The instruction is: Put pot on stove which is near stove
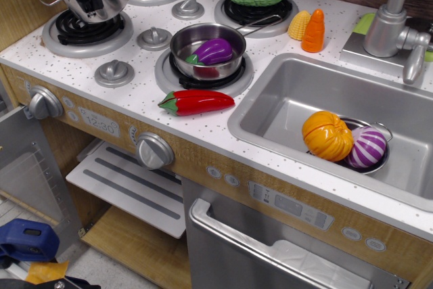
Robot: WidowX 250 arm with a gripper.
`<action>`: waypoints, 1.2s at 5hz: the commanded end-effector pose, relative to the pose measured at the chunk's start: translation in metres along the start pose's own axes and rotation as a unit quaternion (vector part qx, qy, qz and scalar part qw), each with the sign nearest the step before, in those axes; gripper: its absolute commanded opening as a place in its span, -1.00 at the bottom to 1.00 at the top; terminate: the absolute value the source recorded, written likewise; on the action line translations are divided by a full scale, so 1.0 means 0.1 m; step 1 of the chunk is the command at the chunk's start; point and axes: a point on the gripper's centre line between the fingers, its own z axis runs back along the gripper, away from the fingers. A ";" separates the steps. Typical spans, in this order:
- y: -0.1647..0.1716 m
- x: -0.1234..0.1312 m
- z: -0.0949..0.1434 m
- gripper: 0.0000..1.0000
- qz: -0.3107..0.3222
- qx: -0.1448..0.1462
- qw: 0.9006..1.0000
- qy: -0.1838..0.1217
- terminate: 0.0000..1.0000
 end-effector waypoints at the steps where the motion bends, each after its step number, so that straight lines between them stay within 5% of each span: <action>1: 0.23 -0.18 0.07 -1.00 -0.008 0.033 0.999 -0.011 -1.00; 3: 0.28 -0.28 -0.02 -1.00 -0.022 0.029 0.999 -0.023 -1.00; 4: 0.27 -0.29 -0.05 1.00 -0.024 0.025 0.999 -0.037 -1.00; 6: 0.27 -0.29 -0.05 1.00 -0.024 0.025 0.999 -0.037 -1.00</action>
